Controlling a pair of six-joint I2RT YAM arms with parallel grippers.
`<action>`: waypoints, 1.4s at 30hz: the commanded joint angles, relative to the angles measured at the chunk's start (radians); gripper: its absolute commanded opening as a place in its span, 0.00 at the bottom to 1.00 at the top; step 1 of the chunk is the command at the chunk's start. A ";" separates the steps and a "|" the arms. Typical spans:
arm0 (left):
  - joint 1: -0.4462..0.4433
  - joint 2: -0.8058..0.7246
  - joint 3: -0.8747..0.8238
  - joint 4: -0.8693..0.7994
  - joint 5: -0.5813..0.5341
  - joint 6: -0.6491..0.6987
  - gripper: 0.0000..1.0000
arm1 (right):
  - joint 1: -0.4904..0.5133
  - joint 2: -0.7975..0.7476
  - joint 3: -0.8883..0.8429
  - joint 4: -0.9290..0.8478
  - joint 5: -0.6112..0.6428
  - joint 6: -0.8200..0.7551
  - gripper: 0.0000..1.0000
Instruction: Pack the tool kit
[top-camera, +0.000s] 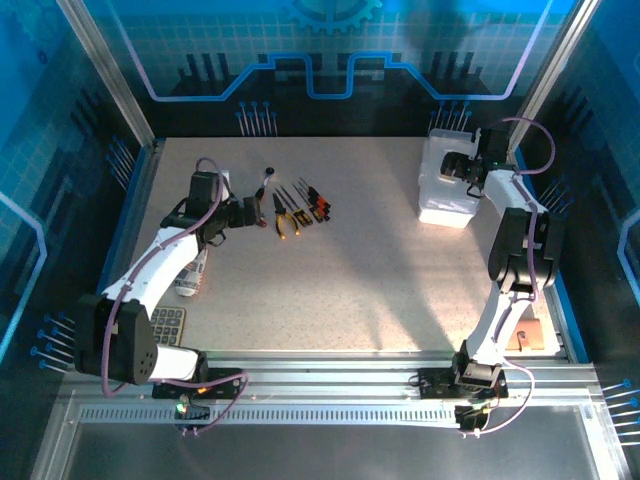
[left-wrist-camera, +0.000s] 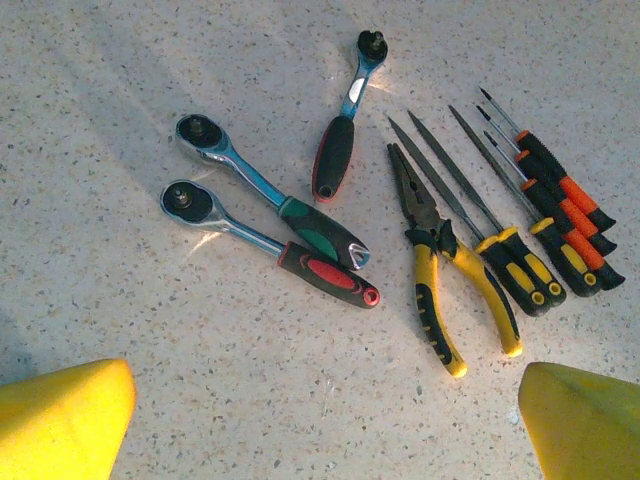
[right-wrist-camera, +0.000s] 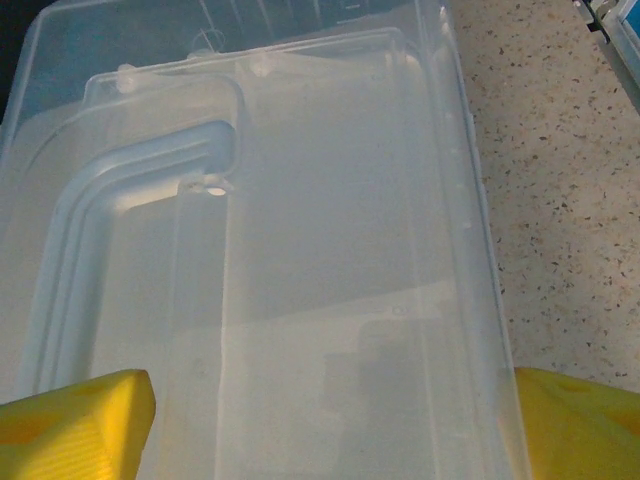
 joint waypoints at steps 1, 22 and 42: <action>-0.010 0.009 0.017 -0.021 0.023 -0.006 0.99 | -0.009 0.026 0.005 -0.057 -0.042 0.020 0.84; -0.037 0.028 0.024 0.009 0.072 -0.020 0.99 | 0.107 -0.399 -0.543 0.040 -0.295 0.235 0.54; -0.119 0.096 0.072 0.018 0.092 -0.027 0.99 | 0.145 -0.436 -1.056 0.733 -0.646 0.609 0.51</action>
